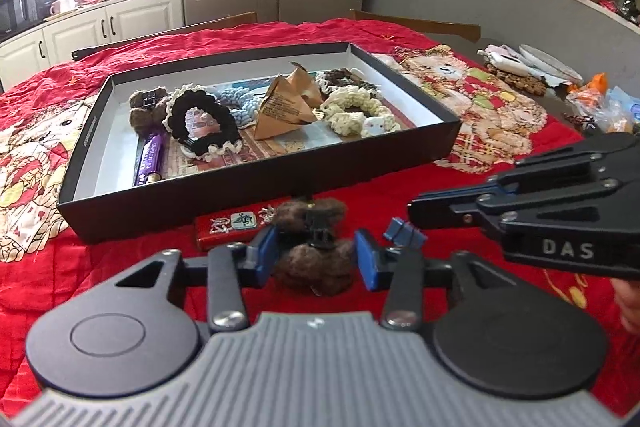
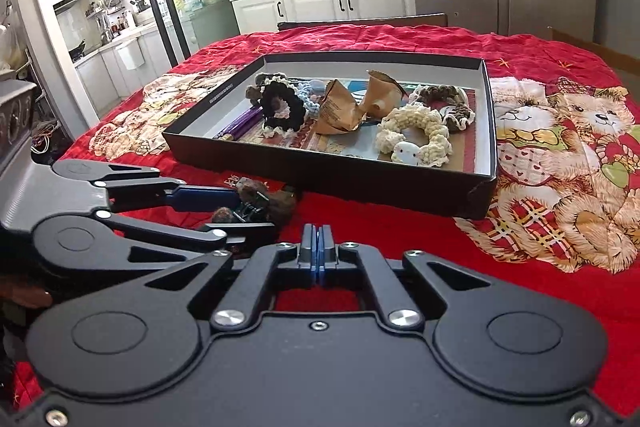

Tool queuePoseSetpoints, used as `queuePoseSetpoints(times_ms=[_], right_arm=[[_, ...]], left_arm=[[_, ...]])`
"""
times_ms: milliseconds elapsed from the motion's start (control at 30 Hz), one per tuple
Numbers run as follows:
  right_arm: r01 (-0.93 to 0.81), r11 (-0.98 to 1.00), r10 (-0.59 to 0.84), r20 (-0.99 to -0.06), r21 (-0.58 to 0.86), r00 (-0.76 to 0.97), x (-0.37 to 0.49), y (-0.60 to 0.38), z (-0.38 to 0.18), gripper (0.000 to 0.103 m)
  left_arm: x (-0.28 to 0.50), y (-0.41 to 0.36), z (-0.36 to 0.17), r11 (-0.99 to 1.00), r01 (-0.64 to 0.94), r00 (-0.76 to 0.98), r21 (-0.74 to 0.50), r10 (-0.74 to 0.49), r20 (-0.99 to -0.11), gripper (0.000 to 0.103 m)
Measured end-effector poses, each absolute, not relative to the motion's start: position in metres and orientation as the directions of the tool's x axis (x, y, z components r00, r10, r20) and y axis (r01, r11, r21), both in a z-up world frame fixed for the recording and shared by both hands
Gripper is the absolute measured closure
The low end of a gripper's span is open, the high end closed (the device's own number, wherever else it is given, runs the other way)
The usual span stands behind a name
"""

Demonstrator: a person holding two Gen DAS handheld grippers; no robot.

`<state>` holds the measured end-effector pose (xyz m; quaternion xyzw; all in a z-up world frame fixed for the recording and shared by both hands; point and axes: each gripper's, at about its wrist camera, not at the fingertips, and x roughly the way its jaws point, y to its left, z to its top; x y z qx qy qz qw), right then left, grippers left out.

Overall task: Organize objects
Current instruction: 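Grasp the brown fuzzy bear clip on the quilt with the left tool, then carry the bear clip into the box and open the left tool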

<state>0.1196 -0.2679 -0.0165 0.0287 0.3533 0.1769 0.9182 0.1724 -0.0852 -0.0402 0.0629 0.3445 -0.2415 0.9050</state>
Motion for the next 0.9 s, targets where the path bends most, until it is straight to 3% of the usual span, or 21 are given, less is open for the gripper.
queuePoseSetpoints(times_ms=[300,900], right_arm=[[-0.310,0.934,0.350,-0.634,0.179,0.689,0.118,-0.268,-0.016,0.102],[-0.307,0.932,0.360,-0.584,0.192,0.728,0.112,-0.273,0.001,0.102]], left_arm=[[0.172,-0.081,-0.037,0.873,0.486,0.652,-0.042,-0.394,-0.648,0.067],[0.165,-0.047,-0.003,0.897,0.438,0.712,-0.063,-0.389,-0.585,0.068]])
